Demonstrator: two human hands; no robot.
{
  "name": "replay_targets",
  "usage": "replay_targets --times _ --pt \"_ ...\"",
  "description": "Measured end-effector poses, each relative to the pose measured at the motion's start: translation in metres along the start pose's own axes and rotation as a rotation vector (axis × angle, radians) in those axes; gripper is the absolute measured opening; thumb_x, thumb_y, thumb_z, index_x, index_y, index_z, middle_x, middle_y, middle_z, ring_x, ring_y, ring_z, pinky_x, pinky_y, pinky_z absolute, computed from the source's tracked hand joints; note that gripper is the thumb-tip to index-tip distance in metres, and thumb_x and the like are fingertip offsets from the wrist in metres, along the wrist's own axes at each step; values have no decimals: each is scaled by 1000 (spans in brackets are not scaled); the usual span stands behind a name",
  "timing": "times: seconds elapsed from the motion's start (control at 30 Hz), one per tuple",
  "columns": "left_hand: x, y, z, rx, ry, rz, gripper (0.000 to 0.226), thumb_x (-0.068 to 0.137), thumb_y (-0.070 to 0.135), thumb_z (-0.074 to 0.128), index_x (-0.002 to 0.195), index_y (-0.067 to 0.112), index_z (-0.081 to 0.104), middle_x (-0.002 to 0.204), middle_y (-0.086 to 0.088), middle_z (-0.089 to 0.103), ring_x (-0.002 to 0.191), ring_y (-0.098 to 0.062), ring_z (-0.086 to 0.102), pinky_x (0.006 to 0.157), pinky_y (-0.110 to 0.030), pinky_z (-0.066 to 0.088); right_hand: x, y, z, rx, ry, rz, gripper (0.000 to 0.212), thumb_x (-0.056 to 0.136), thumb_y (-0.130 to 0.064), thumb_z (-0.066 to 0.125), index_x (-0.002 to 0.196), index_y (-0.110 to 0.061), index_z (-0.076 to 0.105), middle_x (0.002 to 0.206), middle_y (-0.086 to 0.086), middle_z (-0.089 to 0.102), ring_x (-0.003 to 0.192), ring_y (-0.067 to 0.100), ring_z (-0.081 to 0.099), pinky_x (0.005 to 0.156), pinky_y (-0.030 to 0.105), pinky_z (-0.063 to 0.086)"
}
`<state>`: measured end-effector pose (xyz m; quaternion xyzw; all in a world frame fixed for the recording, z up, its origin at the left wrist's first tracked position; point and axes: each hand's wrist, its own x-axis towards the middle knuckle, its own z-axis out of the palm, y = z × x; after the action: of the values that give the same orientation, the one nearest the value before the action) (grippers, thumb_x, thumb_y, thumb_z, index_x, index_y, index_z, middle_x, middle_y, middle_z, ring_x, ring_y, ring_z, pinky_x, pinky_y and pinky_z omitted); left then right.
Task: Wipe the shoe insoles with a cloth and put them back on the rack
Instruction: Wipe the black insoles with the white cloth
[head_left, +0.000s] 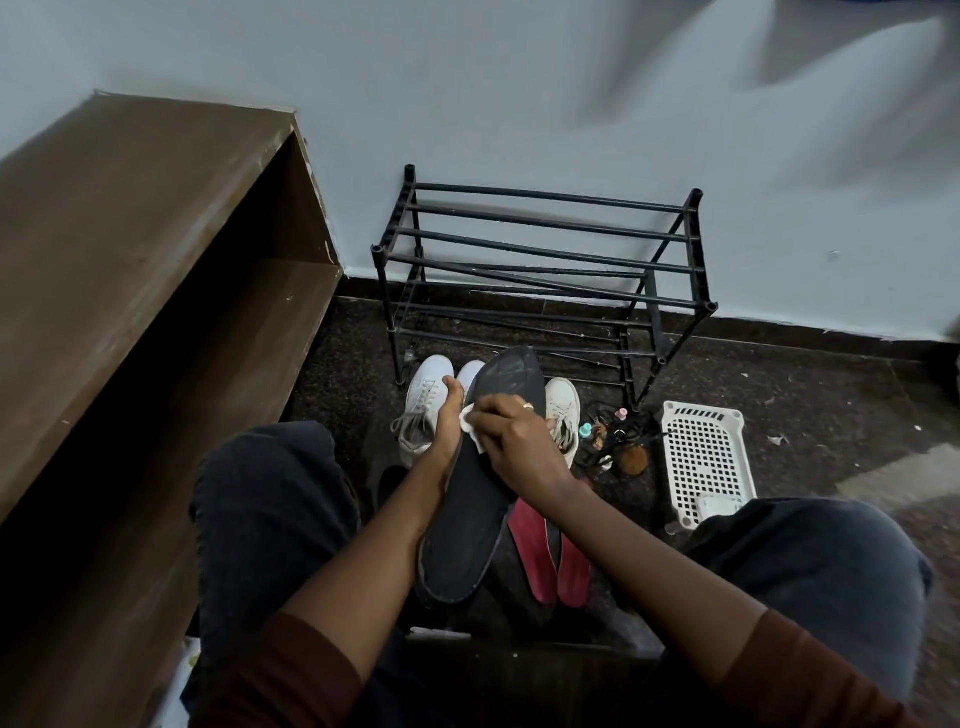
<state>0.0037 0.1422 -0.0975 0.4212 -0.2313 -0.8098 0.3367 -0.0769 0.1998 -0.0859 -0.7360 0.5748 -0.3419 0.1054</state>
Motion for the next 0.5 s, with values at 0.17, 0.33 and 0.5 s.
replay_targets --times 0.17,0.33,0.5 --pt "4 -2 2 -79 -41 3 77 96 51 19 66 0 68 57 -10 66 53 -13 66 51 -15 52 16 11 0 -84 58 104 15 79 -4 57 83 -2 72 85 13 66 71 33 62 64 32 49" --pt "9 -2 6 -208 -59 -5 79 99 51 16 73 4 74 76 -10 68 74 -15 67 75 -23 51 47 21 -5 -155 87 210 16 82 -3 57 81 1 72 86 18 64 76 38 58 66 37 49" --pt "14 1 0 -209 -29 -51 74 94 61 17 88 10 71 89 -11 66 86 -18 64 86 -28 44 51 23 -5 -118 98 240 16 85 -2 56 84 1 71 91 18 64 81 36 59 69 37 48"
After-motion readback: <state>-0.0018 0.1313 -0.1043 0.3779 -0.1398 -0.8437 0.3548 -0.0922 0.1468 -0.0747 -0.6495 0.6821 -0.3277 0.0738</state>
